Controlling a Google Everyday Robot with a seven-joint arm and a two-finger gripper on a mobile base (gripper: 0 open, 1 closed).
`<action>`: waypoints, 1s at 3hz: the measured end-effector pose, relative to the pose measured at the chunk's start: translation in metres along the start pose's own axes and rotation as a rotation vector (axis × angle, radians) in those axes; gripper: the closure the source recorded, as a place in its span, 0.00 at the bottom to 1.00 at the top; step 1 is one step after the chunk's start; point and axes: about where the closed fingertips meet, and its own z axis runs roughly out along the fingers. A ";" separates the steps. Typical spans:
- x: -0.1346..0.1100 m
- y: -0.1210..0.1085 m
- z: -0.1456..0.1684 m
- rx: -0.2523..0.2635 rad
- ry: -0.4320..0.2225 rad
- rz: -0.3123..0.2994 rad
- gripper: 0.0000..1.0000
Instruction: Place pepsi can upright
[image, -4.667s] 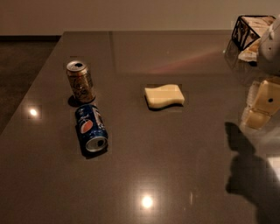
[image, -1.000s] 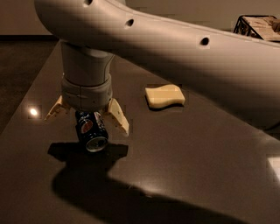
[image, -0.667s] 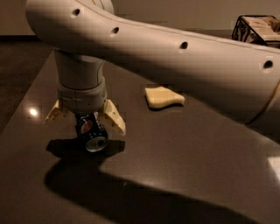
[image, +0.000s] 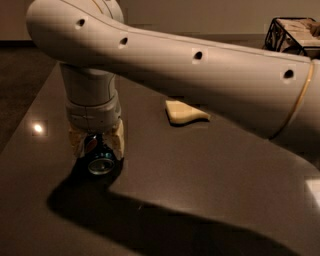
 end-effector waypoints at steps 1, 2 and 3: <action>0.002 0.000 -0.005 0.014 -0.011 0.029 0.64; 0.009 0.001 -0.020 0.074 -0.057 0.153 0.87; 0.027 0.013 -0.052 0.196 -0.178 0.430 1.00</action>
Offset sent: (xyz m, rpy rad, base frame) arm 0.0350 -0.0149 0.0631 0.2028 0.2395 -0.4840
